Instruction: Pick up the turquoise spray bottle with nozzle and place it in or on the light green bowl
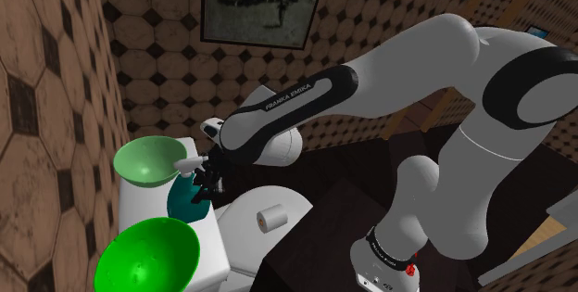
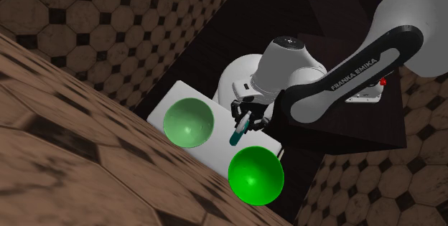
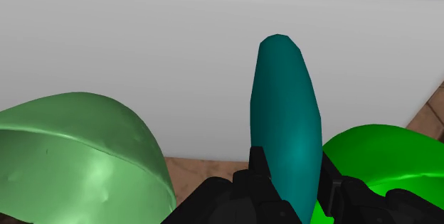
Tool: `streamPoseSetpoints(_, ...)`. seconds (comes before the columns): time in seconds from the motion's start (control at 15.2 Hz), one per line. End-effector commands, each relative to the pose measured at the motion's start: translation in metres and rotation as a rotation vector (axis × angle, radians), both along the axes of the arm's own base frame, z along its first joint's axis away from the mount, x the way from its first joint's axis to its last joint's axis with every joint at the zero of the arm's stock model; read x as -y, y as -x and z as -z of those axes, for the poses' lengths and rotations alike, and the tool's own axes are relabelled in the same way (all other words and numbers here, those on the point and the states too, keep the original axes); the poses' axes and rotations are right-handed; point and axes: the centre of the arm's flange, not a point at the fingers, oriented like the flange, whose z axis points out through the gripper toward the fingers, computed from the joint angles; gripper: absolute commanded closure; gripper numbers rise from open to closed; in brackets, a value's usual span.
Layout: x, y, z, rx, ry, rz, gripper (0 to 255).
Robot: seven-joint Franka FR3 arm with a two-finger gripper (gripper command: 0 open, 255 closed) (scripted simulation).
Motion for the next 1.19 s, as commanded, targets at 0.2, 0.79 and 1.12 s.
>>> streamPoseSetpoints(0.2, 0.000, 0.000, 0.000, 0.000, 0.000, 0.000, 255)
streamPoseSetpoints(0.79, 0.000, 0.000, -0.047, 0.000, 0.000, 0.000, 255)
streamPoseSetpoints(1.12, 0.000, 0.000, -0.074, 0.000, 0.000, 0.000, 255)
